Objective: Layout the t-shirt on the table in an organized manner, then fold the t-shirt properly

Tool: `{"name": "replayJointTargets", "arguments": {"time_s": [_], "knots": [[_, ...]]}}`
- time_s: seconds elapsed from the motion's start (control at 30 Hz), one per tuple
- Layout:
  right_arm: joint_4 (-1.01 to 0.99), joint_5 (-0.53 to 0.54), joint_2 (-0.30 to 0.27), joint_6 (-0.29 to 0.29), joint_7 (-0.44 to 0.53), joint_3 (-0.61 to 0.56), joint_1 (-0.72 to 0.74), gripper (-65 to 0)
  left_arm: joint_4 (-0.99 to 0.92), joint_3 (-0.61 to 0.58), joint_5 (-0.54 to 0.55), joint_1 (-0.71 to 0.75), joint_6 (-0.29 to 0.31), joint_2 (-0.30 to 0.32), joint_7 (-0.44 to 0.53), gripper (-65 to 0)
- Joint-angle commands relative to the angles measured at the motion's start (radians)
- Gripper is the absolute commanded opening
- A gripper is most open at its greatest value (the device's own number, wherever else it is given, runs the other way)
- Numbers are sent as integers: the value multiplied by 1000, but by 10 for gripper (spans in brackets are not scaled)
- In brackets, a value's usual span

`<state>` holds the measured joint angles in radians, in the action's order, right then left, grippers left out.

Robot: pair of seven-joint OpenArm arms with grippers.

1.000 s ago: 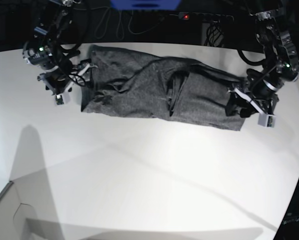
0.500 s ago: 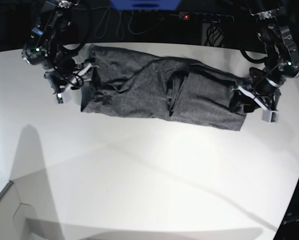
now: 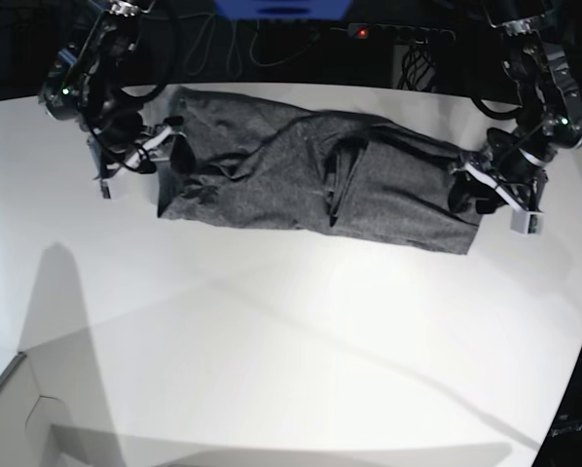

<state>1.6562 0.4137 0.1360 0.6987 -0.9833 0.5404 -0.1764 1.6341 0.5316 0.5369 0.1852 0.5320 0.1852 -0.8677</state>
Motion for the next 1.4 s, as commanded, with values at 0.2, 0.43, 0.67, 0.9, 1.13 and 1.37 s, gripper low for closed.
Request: {"name": "replayJointTargets", "arguments": {"time_s": [0.2,0.43,0.67,0.9,1.13,1.37], "knots": [[-21,18,3,-1,-41,-47,31,-208,13,8,19,15,7,41,18,-351],[-21,18,21,-1,-32,-139,41,-209,13,54,19,21,9,53,18,-351],[-29,18,21,-1,-35,-139,88,-221,12,135,9,20,9,52,18,-351],[-107,20,21,-1,-39,-141,143,-534,-59,203,9,18,9,73,21,-351],[-130,20,21,-1,-41,-141,157,-650,-114,210,18,23,9,130,26,-352],[-27,20,21,-1,-116,-148,165,-650,-114,273,9,20,9,121,23,-352]]}}
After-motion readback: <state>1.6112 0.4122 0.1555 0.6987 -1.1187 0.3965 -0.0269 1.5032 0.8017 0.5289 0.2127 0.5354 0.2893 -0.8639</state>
